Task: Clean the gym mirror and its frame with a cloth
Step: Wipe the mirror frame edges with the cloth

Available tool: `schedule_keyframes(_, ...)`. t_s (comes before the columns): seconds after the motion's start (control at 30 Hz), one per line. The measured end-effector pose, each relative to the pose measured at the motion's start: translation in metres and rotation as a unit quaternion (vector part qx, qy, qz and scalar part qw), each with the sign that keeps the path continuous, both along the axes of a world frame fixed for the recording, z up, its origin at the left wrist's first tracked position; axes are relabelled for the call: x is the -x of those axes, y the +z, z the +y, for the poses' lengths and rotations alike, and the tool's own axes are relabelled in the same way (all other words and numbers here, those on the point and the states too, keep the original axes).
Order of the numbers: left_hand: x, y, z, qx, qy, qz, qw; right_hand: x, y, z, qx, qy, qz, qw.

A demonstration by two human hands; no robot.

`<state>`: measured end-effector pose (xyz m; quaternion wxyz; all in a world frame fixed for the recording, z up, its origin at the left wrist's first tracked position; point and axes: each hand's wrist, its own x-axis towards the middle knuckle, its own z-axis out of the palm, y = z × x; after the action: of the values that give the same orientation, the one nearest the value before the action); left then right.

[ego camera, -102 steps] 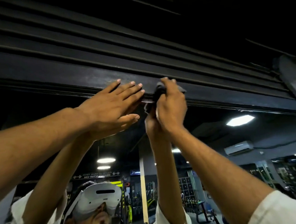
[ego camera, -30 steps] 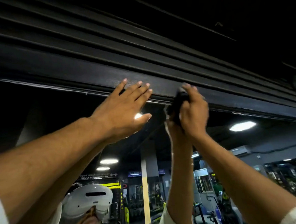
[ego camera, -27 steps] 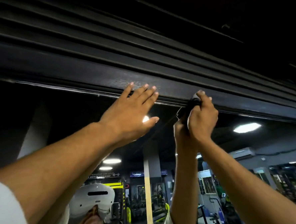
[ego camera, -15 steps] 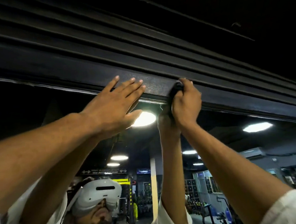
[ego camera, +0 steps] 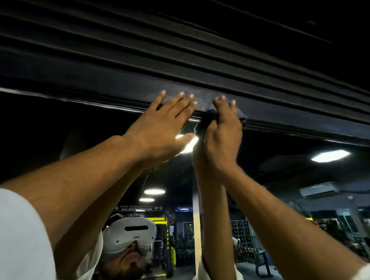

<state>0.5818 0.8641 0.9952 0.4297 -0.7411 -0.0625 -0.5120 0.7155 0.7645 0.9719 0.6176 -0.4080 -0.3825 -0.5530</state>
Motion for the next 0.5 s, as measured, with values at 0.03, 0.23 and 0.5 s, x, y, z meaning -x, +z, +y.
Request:
schedule_keyframes(0.03,0.005,0.002,0.001,-0.005,-0.001,0.006,1.000,0.012,-0.004,0.008,0.027,0.008,-0.033,0.999)
schedule_keyframes(0.23,0.079,0.023,0.049,-0.038,-0.003,0.012,0.999,0.020,0.024,0.004,-0.043,0.023,0.026,0.999)
schedule_keyframes(0.5,0.158,0.020,0.108,-0.045,-0.013,0.006,0.999,0.130,0.044,0.080,0.111,-0.009,-0.114,0.987)
